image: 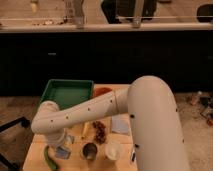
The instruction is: Wipe purple bowl with sponge
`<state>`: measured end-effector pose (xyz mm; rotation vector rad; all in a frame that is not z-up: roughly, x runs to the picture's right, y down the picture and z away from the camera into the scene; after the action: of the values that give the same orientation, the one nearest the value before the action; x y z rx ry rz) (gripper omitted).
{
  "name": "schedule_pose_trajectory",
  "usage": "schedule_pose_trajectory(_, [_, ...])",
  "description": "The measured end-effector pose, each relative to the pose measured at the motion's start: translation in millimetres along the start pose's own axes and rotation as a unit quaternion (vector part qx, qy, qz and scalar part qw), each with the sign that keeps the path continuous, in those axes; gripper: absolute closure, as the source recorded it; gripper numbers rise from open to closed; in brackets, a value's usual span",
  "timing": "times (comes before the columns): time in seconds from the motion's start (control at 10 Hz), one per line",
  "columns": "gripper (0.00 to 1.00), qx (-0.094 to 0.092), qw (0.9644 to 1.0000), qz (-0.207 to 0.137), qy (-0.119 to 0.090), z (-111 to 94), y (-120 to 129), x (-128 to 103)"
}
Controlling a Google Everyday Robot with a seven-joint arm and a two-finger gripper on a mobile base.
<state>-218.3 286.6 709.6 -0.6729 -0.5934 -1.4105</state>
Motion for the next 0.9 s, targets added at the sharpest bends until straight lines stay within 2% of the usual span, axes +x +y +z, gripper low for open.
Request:
schedule_pose_trajectory(0.3, [1.00,-0.003,0.9996,0.013,0.026,-34.4,0.4,16.9])
schedule_pose_trajectory(0.5, [1.00,-0.005,0.9991,0.019,0.038,-55.7,3.6,41.4])
schedule_pose_trajectory(0.9, [1.00,-0.008,0.9985,0.036,0.039,-69.0,22.4,76.6])
